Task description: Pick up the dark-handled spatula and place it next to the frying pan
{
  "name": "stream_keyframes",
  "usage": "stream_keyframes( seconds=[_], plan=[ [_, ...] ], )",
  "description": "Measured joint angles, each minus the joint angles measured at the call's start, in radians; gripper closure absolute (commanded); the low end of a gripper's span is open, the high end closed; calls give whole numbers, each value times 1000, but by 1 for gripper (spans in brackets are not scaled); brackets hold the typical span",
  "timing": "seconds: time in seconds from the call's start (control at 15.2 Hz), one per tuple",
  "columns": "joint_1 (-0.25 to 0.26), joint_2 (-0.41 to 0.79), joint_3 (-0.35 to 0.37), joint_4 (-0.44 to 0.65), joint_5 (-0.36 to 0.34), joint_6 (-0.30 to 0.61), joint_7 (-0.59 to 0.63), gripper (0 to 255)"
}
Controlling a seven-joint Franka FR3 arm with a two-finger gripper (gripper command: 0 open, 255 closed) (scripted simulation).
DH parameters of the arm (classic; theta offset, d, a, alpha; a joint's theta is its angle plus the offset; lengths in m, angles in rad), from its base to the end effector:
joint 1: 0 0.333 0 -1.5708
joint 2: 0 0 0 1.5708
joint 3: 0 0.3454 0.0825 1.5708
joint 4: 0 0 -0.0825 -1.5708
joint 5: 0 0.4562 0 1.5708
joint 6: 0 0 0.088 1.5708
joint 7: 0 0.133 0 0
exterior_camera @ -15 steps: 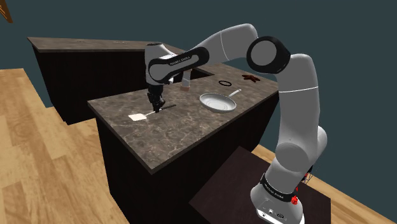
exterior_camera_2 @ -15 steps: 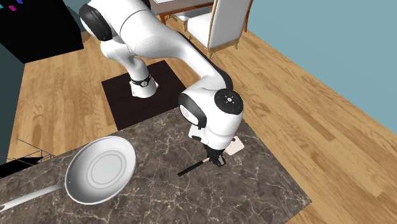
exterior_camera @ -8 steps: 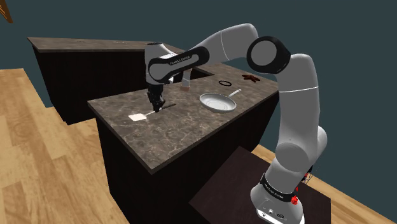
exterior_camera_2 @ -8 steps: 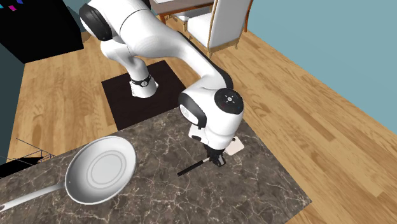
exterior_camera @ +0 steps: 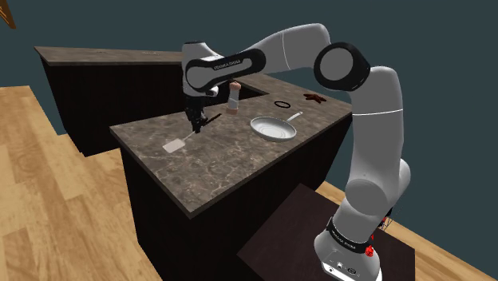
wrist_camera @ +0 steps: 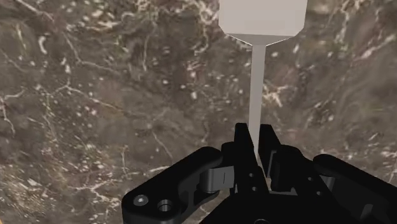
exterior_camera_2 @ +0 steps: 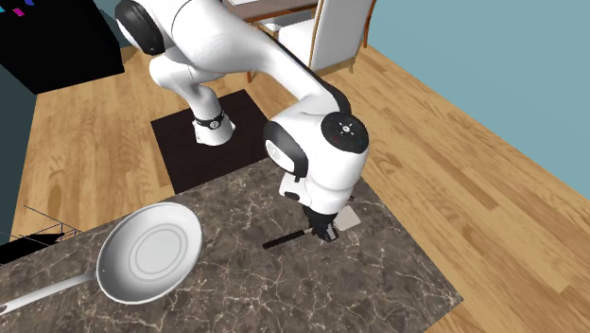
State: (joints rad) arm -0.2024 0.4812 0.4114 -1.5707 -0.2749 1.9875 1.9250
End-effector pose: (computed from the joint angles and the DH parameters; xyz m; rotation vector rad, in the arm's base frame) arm 0.7500 0.0990 0.3492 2.1084 -2.2628 0.0710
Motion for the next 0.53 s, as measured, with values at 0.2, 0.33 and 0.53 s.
stream_keyframes(
  seconds=[0.2, 0.33, 0.53],
  plan=[
    [-1, -15, 4, 21, 8, -34, -7, 255],
    [1, -19, 6, 41, 12, -58, -10, 255],
    [0, -31, 9, 67, 18, -94, -17, 255]
  ],
)
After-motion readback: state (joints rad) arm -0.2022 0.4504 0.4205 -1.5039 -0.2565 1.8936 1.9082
